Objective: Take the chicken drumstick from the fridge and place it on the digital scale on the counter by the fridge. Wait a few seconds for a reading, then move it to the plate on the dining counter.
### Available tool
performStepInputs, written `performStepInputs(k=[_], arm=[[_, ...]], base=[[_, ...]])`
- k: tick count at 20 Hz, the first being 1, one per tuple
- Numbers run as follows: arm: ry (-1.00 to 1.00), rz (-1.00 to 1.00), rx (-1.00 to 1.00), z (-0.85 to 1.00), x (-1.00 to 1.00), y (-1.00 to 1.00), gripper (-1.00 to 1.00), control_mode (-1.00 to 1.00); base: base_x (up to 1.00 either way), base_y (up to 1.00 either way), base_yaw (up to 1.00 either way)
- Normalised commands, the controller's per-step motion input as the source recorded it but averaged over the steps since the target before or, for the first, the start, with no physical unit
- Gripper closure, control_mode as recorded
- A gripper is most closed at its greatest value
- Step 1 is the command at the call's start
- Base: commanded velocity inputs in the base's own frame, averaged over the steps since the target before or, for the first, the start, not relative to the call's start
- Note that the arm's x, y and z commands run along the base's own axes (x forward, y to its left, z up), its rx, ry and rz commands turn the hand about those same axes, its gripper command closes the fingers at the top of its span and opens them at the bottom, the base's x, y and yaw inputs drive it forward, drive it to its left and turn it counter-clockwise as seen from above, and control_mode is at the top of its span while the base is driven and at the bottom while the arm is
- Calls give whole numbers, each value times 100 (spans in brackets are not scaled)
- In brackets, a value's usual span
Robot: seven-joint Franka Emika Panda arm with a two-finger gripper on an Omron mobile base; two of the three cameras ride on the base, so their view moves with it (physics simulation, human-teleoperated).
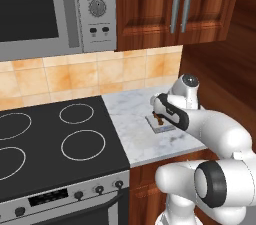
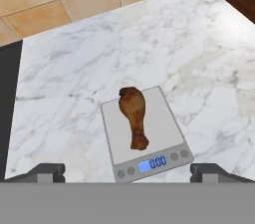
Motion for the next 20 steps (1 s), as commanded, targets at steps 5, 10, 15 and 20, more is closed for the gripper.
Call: performStepInputs(k=[5, 10, 15, 20], arm=[[0, 0, 0, 0, 0, 0, -100, -100], [0, 0, 0, 0, 0, 0, -100, -100], [0, 0, 0, -1, 0, 0, -100, -100], [0, 0, 0, -2, 0, 0, -100, -100]], base=[[0, 0, 0], [0, 0, 0], [0, 0, 0], [0, 0, 0]])
